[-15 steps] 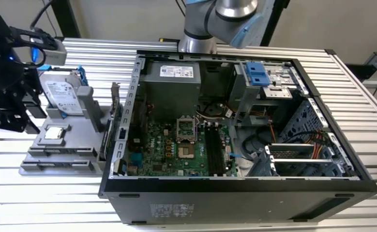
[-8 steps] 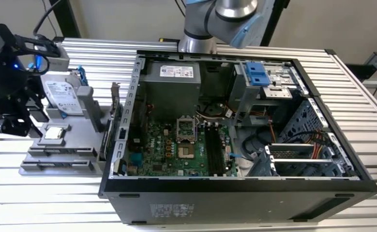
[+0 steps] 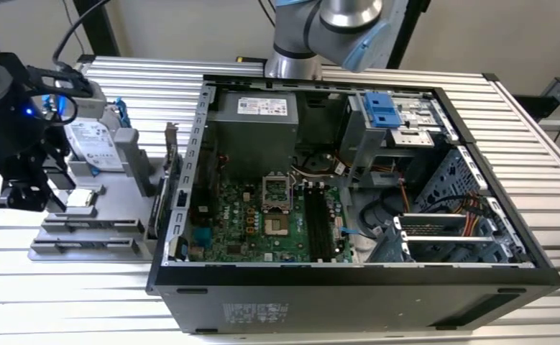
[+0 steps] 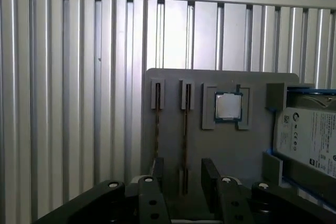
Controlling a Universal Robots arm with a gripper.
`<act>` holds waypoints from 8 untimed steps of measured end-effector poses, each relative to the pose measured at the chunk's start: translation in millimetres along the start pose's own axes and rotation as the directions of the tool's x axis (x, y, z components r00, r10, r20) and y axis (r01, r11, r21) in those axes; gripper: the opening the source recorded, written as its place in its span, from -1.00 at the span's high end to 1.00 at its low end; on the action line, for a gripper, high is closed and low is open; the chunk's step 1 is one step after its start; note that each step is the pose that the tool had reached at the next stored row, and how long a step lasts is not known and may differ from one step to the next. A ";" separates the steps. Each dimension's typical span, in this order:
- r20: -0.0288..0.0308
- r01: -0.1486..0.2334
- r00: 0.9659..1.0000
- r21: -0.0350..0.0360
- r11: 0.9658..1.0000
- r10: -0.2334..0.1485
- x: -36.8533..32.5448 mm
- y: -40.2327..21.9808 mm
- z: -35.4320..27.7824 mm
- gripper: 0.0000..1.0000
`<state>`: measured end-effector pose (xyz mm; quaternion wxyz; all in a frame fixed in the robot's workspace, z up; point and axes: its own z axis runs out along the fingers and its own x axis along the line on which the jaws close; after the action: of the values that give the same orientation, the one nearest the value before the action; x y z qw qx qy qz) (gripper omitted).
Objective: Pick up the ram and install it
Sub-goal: 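Pick up the ram and move it above insertion slot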
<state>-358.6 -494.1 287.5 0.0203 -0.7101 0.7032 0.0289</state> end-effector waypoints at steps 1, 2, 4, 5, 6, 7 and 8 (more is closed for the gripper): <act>0.000 0.000 1.000 0.000 1.000 0.000 1.3 0.0 1.5 -1.00; 0.000 0.000 1.000 0.000 1.000 0.000 2.6 -0.1 3.1 -1.00; 0.000 0.000 1.000 0.000 1.000 0.000 4.8 -0.1 6.3 -1.00; 0.000 0.000 1.000 0.000 1.000 0.000 5.6 -0.1 8.1 -1.00; 0.000 0.000 1.000 0.000 1.000 0.000 6.3 -0.1 9.8 -1.00; 0.000 0.000 1.000 0.000 1.000 0.000 7.0 -0.1 11.6 -1.00; 0.000 0.000 1.000 0.000 1.000 0.000 7.6 -0.1 13.4 -1.00</act>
<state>-358.6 -500.7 273.5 0.0205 -0.7101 0.7033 0.0289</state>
